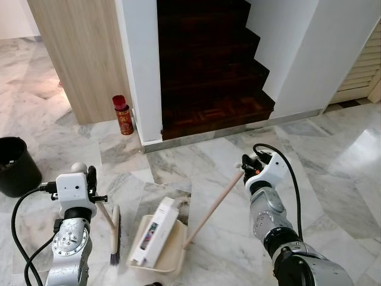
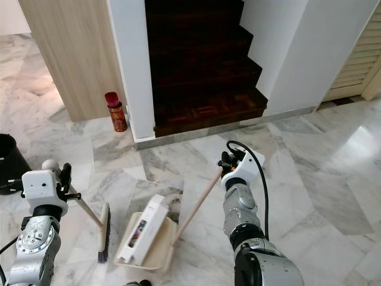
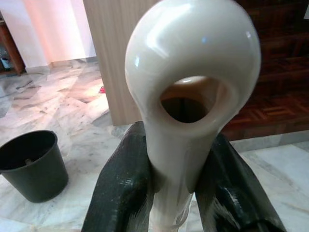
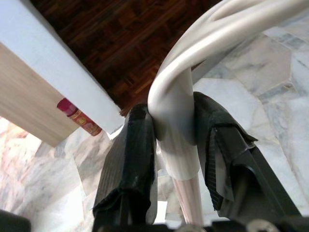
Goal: Sweep floor
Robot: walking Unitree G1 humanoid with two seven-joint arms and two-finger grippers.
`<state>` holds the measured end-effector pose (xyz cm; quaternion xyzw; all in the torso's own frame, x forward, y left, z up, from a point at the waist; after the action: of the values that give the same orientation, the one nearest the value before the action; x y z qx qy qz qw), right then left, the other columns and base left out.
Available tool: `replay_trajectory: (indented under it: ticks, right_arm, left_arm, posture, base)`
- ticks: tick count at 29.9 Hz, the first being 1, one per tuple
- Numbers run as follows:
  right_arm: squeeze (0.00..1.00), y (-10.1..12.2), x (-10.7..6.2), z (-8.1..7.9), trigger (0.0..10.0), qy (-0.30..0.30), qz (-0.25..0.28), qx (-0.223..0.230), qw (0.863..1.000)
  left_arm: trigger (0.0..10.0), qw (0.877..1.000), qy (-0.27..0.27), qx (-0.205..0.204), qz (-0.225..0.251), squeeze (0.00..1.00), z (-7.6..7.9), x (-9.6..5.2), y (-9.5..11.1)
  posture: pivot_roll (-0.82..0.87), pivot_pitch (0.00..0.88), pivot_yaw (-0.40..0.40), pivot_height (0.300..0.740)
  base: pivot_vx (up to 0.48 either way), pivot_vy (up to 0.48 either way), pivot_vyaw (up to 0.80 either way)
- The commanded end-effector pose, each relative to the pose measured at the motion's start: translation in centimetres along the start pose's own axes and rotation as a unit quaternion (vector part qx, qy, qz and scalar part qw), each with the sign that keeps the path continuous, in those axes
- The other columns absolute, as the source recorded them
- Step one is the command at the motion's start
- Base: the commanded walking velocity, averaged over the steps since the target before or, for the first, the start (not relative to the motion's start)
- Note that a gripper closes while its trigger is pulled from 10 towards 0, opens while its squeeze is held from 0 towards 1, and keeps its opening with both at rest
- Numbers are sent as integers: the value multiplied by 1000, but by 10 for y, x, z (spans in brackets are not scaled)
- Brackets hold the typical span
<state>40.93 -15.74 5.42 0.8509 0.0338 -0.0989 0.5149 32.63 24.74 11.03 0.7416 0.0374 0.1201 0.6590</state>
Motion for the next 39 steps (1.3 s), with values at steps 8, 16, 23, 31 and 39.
replay_trajectory:
  ticks: [8, 16, 23, 31, 39]
  right_arm:
    - [0, 6, 3, -4, 10000, -5, 7, 93, 996]
    - [0, -1, 3, 0, 10000, -15, -10, 137, 990]
    - [0, 10, 2, -13, 10000, 20, 22, 58, 998]
    - [0, 15, 2, -25, 10000, 49, 39, -7, 998]
    - [0, 21, 2, -29, 10000, 54, 54, -31, 997]
  left_arm:
    - [10000, 1000, -5, 0, 24, 0, 1, 2, 15]
    - [10000, 1000, -5, 2, 20, 0, 0, 0, 13]
    - [10000, 1000, -6, 6, 21, 0, 2, -1, 13]
    - [10000, 1000, -2, 1, 23, 0, 4, -6, 13]
    - [10000, 1000, 0, -6, 20, 0, 7, -6, 12]
  posture:
    - [66, 4, -19, 740]
    - [65, 11, -16, 740]
    - [60, 19, -17, 740]
    - [57, 30, -30, 740]
    - [57, 28, -35, 740]
  base:
    - [0, 0, 0]
    - [0, 0, 0]
    - [0, 0, 0]
    - [0, 0, 0]
    - [0, 0, 0]
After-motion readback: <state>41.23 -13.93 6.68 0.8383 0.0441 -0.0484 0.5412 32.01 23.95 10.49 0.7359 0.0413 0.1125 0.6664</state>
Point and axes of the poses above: a point about 5 cm out from each wrist's last joint towards the gripper, its own x axis pointing out of the wrist towards the gripper, its own y axis along the axis of the wrist's last joint, z = x × y, the point moved 6 cm from there along x, pointing out of the wrist towards the gripper, and after that the axes turned 1 degree about -x, right-handed, at the moved point
